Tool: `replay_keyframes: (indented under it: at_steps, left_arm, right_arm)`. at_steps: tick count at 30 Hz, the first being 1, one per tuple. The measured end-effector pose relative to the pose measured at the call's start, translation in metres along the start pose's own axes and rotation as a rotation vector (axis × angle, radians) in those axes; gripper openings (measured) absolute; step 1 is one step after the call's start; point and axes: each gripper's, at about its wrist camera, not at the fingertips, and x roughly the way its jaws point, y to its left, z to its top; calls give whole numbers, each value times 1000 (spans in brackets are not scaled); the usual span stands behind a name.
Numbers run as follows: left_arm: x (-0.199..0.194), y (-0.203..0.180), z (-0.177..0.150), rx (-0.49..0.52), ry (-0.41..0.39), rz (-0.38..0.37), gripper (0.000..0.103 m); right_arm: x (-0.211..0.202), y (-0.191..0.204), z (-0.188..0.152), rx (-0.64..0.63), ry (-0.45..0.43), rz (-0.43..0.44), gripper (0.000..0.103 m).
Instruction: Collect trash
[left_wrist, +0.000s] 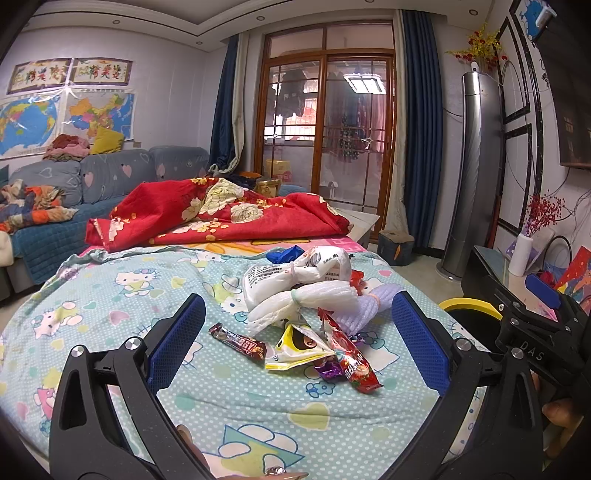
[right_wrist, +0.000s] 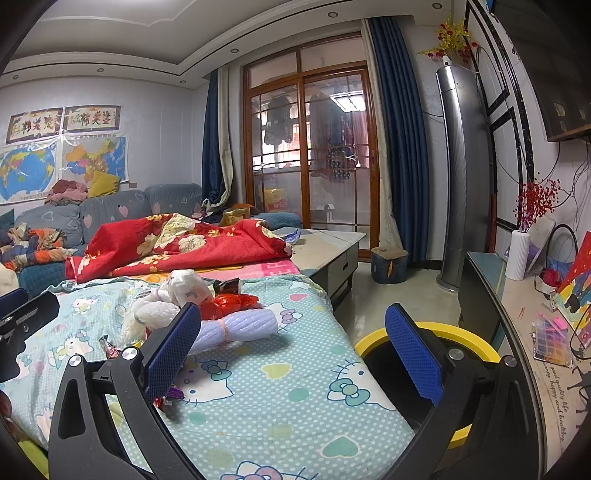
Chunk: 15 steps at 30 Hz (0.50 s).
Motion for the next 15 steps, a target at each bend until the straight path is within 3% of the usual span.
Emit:
replay_keyframes:
  at_steps: [15]
  left_arm:
    - [2,-3,-2,2,16,-5,93]
  right_arm:
    - [2,0,1,2,2,4,97]
